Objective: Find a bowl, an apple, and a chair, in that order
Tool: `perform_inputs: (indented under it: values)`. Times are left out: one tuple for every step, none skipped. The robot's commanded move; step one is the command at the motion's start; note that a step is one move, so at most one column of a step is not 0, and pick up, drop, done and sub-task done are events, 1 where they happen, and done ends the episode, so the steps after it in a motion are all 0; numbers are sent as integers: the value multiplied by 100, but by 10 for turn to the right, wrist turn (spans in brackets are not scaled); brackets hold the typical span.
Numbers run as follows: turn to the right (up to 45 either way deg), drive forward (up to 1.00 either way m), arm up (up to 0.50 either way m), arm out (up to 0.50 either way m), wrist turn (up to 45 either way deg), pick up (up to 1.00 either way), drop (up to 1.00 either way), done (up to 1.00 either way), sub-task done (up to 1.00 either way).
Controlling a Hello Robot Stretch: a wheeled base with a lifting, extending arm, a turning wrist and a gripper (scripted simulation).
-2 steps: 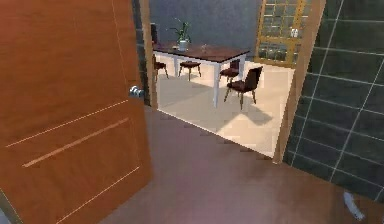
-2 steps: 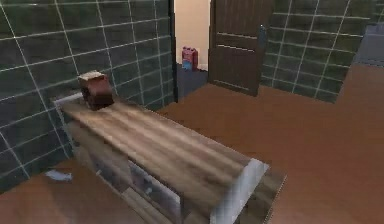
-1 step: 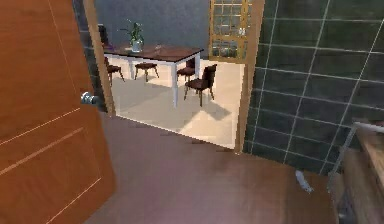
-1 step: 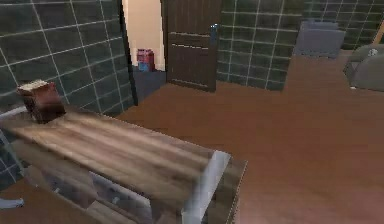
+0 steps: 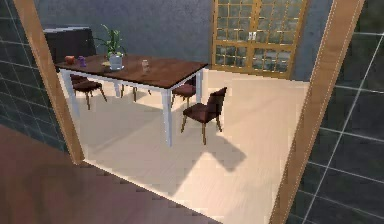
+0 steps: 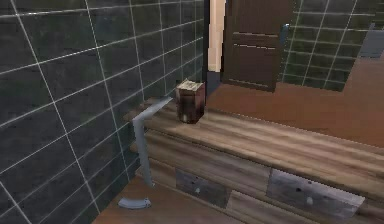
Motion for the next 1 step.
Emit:
perform_inputs:
  values:
    - [30,0,0,0,0,0,0,0,0]
